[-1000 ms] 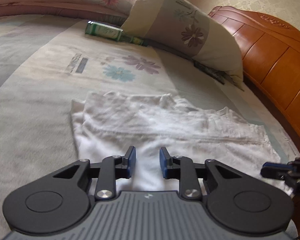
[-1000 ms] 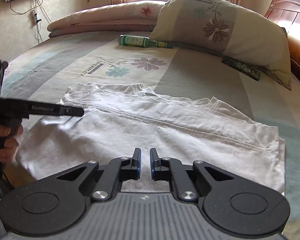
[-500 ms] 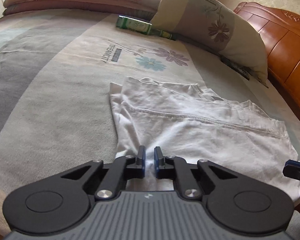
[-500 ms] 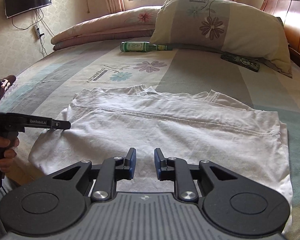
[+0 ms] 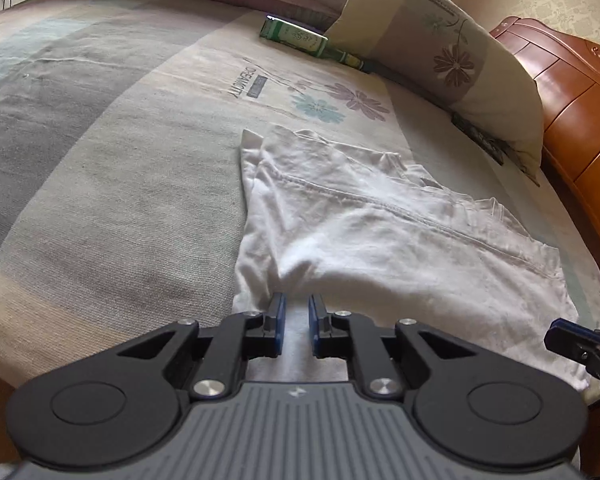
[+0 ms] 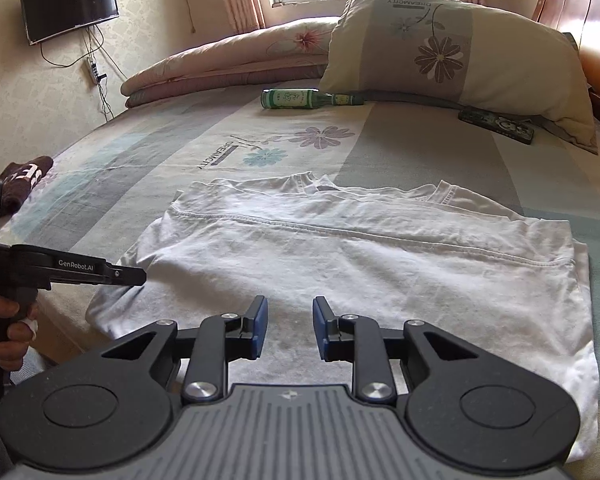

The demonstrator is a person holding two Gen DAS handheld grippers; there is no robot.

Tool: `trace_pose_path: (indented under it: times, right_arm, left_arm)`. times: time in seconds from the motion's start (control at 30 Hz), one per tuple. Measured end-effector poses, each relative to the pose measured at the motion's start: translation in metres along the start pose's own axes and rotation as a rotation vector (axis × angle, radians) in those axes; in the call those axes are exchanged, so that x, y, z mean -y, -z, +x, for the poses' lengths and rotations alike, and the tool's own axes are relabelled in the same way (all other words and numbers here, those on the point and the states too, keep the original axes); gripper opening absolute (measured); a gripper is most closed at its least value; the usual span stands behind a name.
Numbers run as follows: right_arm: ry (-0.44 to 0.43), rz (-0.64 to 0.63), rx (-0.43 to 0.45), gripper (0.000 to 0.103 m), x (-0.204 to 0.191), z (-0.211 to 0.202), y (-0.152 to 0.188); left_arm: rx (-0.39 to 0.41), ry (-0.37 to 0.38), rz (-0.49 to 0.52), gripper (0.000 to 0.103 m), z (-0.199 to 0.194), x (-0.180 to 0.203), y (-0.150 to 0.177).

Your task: Fold clothes

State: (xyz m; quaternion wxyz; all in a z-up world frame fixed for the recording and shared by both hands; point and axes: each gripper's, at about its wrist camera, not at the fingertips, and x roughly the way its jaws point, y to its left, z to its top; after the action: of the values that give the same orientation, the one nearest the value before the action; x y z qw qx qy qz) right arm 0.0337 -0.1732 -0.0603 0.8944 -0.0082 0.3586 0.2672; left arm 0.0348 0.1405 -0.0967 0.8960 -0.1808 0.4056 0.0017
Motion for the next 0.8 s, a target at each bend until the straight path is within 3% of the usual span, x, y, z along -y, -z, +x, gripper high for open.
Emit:
trace_pose_path:
  times: [0.27, 0.57, 0.63, 0.8]
  right_arm:
    - [-0.019, -0.024, 0.003, 0.030, -0.014, -0.010, 0.003]
    - [-0.010, -0.060, -0.021, 0.033, -0.028, -0.018, 0.008]
    - [0.003, -0.056, -0.023, 0.036, -0.027, -0.019, 0.008]
    - [0.010, -0.045, -0.050, 0.036, -0.024, -0.011, 0.007]
  left_arm:
    - [-0.038, 0.014, -0.035, 0.015, -0.008, -0.010, 0.022]
    - [0.038, 0.095, -0.053, 0.020, -0.018, -0.024, -0.021]
    - [0.015, 0.126, -0.091, 0.030, -0.011, -0.040, -0.030]
    - [-0.088, 0.247, -0.230, 0.031, 0.014, -0.078, -0.034]
